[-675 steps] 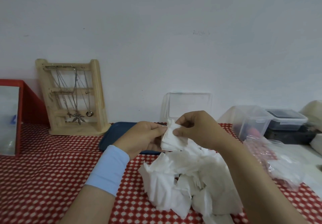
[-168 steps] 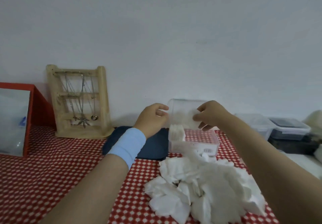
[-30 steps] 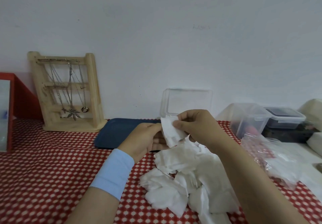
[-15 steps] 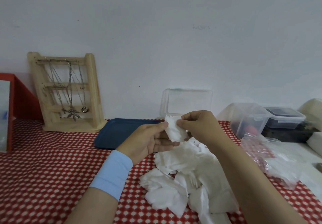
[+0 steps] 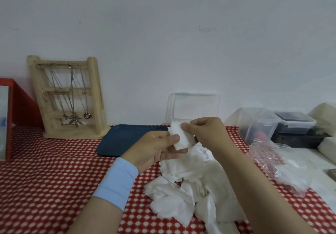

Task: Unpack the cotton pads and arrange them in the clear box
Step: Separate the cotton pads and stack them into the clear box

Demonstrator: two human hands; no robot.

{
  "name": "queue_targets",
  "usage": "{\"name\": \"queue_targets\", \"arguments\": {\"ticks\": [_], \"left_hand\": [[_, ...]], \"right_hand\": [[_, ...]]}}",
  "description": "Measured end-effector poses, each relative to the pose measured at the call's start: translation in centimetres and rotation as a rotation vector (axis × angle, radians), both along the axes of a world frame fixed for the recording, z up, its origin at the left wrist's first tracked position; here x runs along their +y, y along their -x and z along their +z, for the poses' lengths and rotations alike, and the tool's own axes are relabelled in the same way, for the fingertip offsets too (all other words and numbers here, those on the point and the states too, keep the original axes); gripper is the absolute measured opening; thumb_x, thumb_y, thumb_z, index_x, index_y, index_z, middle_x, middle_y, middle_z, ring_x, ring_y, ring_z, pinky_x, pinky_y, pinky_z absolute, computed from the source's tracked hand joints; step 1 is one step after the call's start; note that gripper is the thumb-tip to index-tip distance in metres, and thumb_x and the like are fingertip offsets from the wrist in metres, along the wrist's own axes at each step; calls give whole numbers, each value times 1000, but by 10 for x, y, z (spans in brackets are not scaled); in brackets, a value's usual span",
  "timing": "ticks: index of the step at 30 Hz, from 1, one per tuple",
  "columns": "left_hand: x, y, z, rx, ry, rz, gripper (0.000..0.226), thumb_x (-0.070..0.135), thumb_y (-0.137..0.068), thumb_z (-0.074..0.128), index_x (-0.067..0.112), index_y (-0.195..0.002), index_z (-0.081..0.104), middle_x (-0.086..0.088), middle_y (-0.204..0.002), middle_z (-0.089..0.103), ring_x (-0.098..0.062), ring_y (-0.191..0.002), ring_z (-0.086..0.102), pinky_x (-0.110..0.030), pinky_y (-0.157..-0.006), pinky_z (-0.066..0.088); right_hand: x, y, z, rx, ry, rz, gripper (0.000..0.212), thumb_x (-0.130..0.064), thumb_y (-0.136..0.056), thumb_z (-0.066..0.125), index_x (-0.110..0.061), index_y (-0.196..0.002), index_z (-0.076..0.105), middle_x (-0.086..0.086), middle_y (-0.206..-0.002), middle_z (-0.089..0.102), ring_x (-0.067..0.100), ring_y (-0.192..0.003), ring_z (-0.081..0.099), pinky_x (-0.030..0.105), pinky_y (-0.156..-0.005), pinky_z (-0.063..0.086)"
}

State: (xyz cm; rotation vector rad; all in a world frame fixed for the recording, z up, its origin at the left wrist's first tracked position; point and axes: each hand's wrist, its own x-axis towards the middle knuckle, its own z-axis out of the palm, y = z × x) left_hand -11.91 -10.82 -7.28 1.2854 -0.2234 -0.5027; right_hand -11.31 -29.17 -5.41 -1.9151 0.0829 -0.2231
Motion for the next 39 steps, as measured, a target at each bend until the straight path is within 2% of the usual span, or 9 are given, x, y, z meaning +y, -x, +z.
{"name": "queue_targets", "arguments": {"ticks": [5,10,13,16,19,25,31,34,39], "left_hand": [[-3,-2,-2,-58,-99,9,34,-3,-89,70,-1,-122,67,-16,-114,76,-28,-106,74,-24,-80,61],[-3,-1,-4,-38,-102,14,32,-7,-88,69,-2,-120,68,-16,-114,76,-28,-105,75,-24,-80,61],[-2,-2,-5,-26,-104,46,30,-8,-88,68,-1,-118,69,-15,-111,77,-26,-102,76,-22,-76,61],[-2,-2,-5,-32,-114,65,32,-8,-88,70,0,-119,68,-14,-110,77,-25,-101,76,-23,-76,61],[-2,-3,-4,-48,-120,53,35,-7,-87,71,0,-122,67,-13,-112,77,-27,-103,75,-25,-80,62],[0,-1,-2,-75,-104,1,33,-7,-92,65,-1,-124,67,-18,-116,75,-30,-107,74,-28,-86,62],[-3,-1,1,6,-29,33,34,27,-93,67,4,-117,70,-18,-113,76,-34,-104,74,-36,-84,63],[-3,-3,-5,-86,-135,52,33,5,-91,71,-2,-124,67,-16,-113,76,-29,-107,74,-35,-87,62],[5,-8,-8,-104,-204,86,30,-3,-92,68,1,-122,68,-14,-110,77,-26,-102,75,-30,-81,63]], "right_hand": [[1,1,1,-41,50,-11,24,-33,-83,77,-14,-69,78,5,-70,75,29,-66,71,47,-78,60],[-2,0,-1,-119,-37,-63,29,-27,-89,72,-4,-73,75,12,-60,62,14,-53,55,34,-62,47],[-11,-1,10,-213,-170,-149,14,-23,-90,75,-21,-77,78,-13,-56,67,0,-50,58,21,-57,47],[-20,7,25,-114,-275,66,12,-20,-90,75,-11,-82,78,-4,-57,62,6,-44,50,20,-45,39],[-15,12,24,-5,-135,252,16,-20,-89,77,-8,-78,76,1,-58,61,10,-45,48,22,-44,36],[-3,5,10,-23,221,92,13,-29,-80,84,-22,-72,77,-5,-59,70,7,-47,59,27,-50,49],[0,1,2,-48,286,62,16,-41,-79,82,-30,-86,73,-14,-77,72,0,-63,62,29,-64,52],[-2,2,2,72,117,155,36,-33,-83,82,-24,-115,67,-8,-93,71,5,-67,64,22,-56,50],[-4,-3,-1,58,64,129,22,-28,-84,81,-19,-103,73,-3,-80,72,9,-57,62,19,-50,45]]}}
